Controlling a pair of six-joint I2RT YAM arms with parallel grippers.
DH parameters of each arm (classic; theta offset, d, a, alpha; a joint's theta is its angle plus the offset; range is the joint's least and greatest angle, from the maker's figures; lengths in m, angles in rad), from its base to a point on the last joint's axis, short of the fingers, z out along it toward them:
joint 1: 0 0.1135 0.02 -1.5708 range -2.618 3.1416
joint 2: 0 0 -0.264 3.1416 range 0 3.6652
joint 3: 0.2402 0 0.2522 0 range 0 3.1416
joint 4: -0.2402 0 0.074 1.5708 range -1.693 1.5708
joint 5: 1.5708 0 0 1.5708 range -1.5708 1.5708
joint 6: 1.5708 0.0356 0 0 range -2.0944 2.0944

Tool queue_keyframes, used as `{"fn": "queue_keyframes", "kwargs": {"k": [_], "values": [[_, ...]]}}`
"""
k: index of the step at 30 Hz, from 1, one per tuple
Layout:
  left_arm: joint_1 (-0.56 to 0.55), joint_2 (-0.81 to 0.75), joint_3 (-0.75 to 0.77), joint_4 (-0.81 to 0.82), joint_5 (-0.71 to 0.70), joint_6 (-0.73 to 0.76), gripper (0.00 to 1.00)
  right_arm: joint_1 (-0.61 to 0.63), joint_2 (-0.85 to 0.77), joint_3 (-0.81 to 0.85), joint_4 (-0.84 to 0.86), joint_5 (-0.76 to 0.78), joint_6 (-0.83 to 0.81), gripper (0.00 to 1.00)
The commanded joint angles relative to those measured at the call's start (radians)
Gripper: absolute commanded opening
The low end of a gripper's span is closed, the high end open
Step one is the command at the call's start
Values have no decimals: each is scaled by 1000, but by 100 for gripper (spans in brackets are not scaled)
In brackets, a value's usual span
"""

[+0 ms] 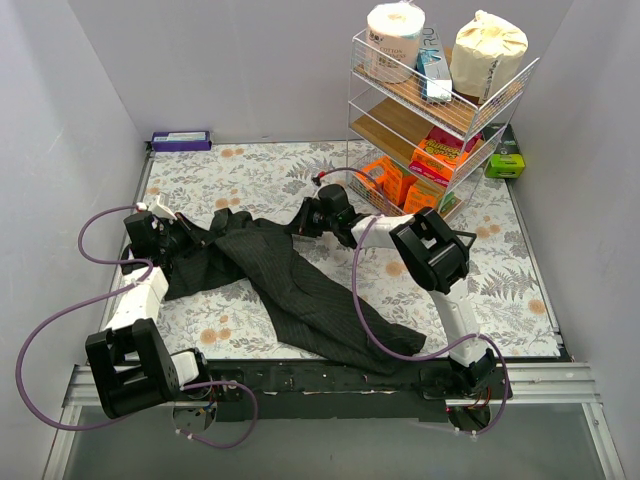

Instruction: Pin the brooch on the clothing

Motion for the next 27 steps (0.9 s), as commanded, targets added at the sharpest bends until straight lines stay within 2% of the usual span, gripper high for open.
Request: {"fn": "queue_keyframes", "kwargs": {"k": [1,3,6,10,11,16,19,23,26,27], "values": [[-1,-50,10,3,-4,8,0,-8,-12,54,24,14,-83,7],[-1,-61,15,0,-24,13,0,-8,-46,67,-7,16,-115,2],[-1,-79,10,1,-35,16,0,-2,-129,63,-51,57,-189,1],[-1,-97,9,3,-43,16,0,44,-265,72,-142,239,-342,1],[1,-99,7,4,-43,16,0,89,-291,75,-157,291,-434,1],[-1,-102,9,1,-50,16,0,269,-408,71,-220,552,-666,1],[1,-107,9,-2,-58,19,0,354,-425,23,-229,564,-666,1],[-1,-105,9,-3,-59,19,0,401,-408,-78,-260,452,-539,1],[-1,-97,9,-5,-55,21,0,415,-388,-89,-280,360,-502,23],[-1,-96,9,-5,-53,19,0,415,-393,-88,-292,338,-497,43]]}}
